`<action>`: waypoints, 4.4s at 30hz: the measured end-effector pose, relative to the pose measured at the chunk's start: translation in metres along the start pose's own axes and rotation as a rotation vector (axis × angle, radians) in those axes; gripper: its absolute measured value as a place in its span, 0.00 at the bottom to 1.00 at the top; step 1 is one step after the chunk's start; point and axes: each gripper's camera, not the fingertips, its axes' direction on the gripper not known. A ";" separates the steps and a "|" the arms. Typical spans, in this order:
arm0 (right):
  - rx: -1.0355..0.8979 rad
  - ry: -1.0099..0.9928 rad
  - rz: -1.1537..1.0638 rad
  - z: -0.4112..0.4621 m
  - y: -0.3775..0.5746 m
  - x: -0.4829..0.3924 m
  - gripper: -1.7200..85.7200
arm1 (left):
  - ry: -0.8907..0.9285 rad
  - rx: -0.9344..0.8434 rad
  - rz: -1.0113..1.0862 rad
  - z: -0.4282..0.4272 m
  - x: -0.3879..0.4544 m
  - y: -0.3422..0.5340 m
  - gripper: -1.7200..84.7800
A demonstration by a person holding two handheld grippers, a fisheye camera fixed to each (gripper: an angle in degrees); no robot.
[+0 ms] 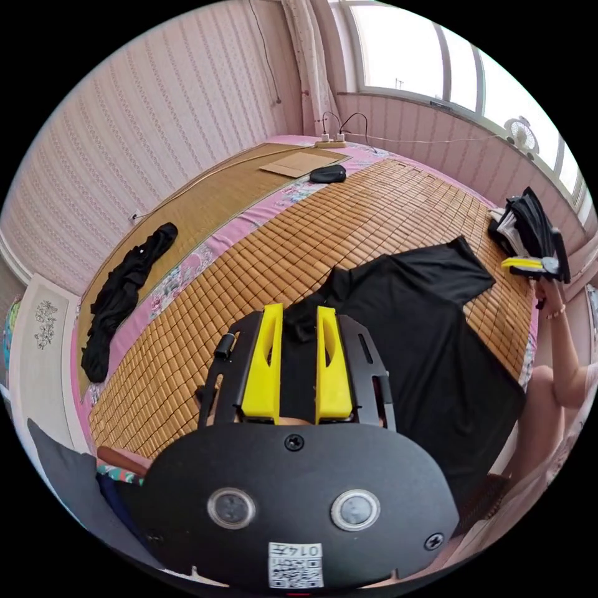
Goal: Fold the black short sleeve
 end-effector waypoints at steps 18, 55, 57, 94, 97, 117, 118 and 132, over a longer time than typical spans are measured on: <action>-0.176 0.160 -0.389 0.204 -0.213 -0.314 0.01 | 0.069 -0.050 -0.269 0.133 -0.141 0.128 0.11; -0.217 -0.141 -0.521 0.173 -0.154 -0.548 0.03 | 0.234 0.172 -0.484 0.083 -0.291 0.388 0.11; -0.264 -0.084 -0.494 0.180 -0.148 -0.533 0.05 | 0.254 0.164 -0.442 0.091 -0.288 0.376 0.11; -0.178 -0.287 -0.907 0.213 -0.190 -0.767 0.01 | 0.074 0.160 -0.689 0.111 -0.311 0.461 0.01; -0.184 -0.288 -0.931 0.233 -0.181 -0.798 0.01 | 0.068 0.116 -0.731 0.115 -0.316 0.479 0.01; -0.141 -0.447 -0.953 0.256 -0.185 -0.835 0.11 | 0.080 0.023 -0.796 0.133 -0.287 0.544 0.09; -0.112 -0.463 -0.937 0.249 -0.192 -0.825 0.11 | 0.076 0.024 -0.798 0.129 -0.284 0.548 0.09; -0.221 -0.501 -0.853 0.278 -0.215 -0.788 0.01 | 0.018 0.057 -0.699 0.163 -0.305 0.493 0.14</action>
